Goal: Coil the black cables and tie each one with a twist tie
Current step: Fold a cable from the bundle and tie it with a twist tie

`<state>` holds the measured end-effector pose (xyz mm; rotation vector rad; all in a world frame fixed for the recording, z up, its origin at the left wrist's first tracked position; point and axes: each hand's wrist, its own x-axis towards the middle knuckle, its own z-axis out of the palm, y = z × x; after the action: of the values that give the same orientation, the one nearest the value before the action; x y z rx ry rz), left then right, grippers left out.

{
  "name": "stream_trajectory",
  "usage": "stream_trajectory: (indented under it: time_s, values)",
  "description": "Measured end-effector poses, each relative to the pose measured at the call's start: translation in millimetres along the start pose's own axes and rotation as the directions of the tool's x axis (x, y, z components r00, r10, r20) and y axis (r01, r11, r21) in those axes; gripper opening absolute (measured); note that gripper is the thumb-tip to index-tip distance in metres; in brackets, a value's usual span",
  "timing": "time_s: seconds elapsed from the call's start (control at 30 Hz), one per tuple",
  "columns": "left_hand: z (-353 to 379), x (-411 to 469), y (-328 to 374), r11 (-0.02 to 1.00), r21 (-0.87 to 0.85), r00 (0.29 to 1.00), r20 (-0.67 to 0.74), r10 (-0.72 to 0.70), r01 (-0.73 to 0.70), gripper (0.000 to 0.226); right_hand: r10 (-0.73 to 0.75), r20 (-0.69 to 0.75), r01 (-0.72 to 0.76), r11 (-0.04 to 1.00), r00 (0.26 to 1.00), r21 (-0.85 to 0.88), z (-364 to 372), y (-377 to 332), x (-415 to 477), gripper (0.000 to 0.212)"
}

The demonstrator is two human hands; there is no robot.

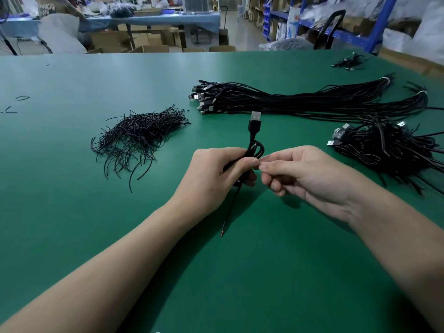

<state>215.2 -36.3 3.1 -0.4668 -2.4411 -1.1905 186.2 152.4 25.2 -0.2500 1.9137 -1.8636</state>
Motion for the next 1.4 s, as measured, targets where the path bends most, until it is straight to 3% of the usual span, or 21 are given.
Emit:
stream_trajectory:
  time_s: [0.2, 0.3, 0.4, 0.47, 0.6, 0.73, 0.97, 1.17, 1.4]
  values:
    - [0, 2, -4, 1.0, -0.002, 1.0, -0.028, -0.01, 0.01, 0.025, -0.005, 0.025, 0.004, 0.999, 1.0, 0.033, -3, 1, 3, 0.014]
    - [-1, 4, -6, 0.953, -0.269, 0.99, 0.007, -0.142, 0.139, 0.026, -0.072, -0.035, 0.071, 0.997, 0.997, -0.041, -6, 4, 4, 0.022]
    - [-2, 4, -3, 0.817, -0.526, 0.972, 0.13, -0.196, 0.235, 0.027, -0.079, 0.12, 0.071, 0.995, 0.99, 0.067, -3, 5, 3, 0.039]
    - [0, 2, 0, 0.748, -0.606, 0.962, 0.201, -0.186, 0.271, 0.031, -0.069, 0.194, 0.032, 0.981, 0.979, 0.189, 1, 5, 2, 0.035]
    - [2, 1, 4, 0.751, -0.601, 0.958, 0.239, -0.16, 0.275, 0.027, -0.061, 0.191, 0.018, 0.976, 0.98, 0.219, 6, 8, 1, 0.025]
    - [-1, 1, 5, 0.774, -0.583, 0.967, 0.204, -0.155, 0.247, 0.028, -0.06, 0.121, 0.044, 0.991, 0.991, 0.129, 8, 8, -1, 0.031]
    - [0, 0, 7, 0.803, -0.562, 0.98, 0.134, -0.146, 0.197, 0.028, -0.06, 0.11, 0.043, 0.988, 0.992, 0.151, 14, 7, -3, 0.036]
    - [3, -1, 7, 0.83, -0.519, 0.979, 0.11, -0.172, 0.204, 0.032, -0.094, 0.032, 0.09, 0.991, 0.995, 0.103, 20, 9, -3, 0.03]
    - [13, -3, 11, 0.753, -0.604, 0.957, 0.064, -0.282, 0.262, 0.025, -0.182, -0.073, 0.188, 0.978, 0.981, 0.088, 31, 14, -2, 0.049]
